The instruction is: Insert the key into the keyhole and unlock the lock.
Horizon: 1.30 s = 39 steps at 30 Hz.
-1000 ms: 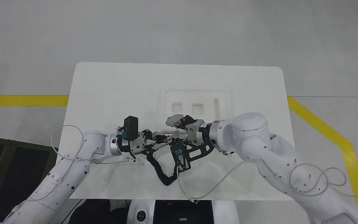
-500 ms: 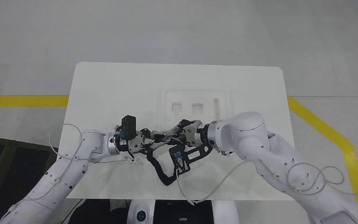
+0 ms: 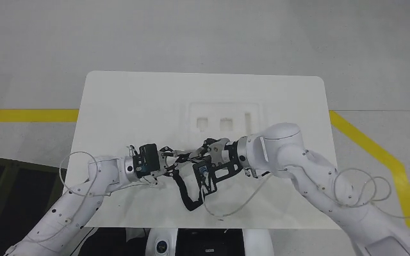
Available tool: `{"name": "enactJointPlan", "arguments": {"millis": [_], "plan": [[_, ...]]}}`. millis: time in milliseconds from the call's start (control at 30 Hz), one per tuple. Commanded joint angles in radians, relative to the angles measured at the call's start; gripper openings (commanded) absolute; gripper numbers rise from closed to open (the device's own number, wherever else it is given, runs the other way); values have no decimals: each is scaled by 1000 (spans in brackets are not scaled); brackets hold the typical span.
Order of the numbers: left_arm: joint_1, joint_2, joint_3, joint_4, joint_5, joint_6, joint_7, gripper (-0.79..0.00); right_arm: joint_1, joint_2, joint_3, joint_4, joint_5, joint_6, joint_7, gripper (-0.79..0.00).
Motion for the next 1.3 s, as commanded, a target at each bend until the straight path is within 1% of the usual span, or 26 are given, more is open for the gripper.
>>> {"name": "enactJointPlan", "arguments": {"millis": [0, 133, 300, 467, 500, 533, 600, 633, 800, 967, 1100, 1267], "plan": [[16, 2, -11, -12, 15, 18, 7, -785, -1, -3, 0, 11, 68, 15, 36, -785], [40, 4, -29, -32, 32, 38, 17, -785, -2, -8, 2, 36, 217, 68, 111, -785], [65, 6, -49, -53, 53, 66, 18, -785, 9, -11, -8, 20, 391, 126, 248, -785], [83, 7, -64, -66, 63, 79, 19, -785, 20, -10, -9, -12, 511, 176, 352, -785], [85, 6, -66, -68, 64, 78, 19, -785, 22, -9, -9, -16, 524, 181, 367, -773], [87, 6, -68, -69, 63, 79, 21, -785, 24, -9, -8, -22, 535, 185, 379, -616], [89, 6, -73, -68, 61, 77, 22, -785, 28, -8, -8, -27, 549, 188, 396, -197], [90, 5, -75, -66, 59, 75, 22, -785, 30, -8, -9, -27, 554, 190, 402, 0], [91, 2, -78, -54, 46, 69, 27, -785, 36, -10, -9, -25, 561, 205, 394, 0], [89, -1, -94, -23, 19, 66, 30, -785, 27, -6, 15, -43, 511, 209, 349, 0], [115, 5, -138, -3, -7, 60, 17, -785, -12, 3, 53, -58, 449, 209, 279, 0], [183, 20, -228, 10, -46, 39, -12, -785, -84, 15, 105, -51, 404, 221, 186, 0]]}}
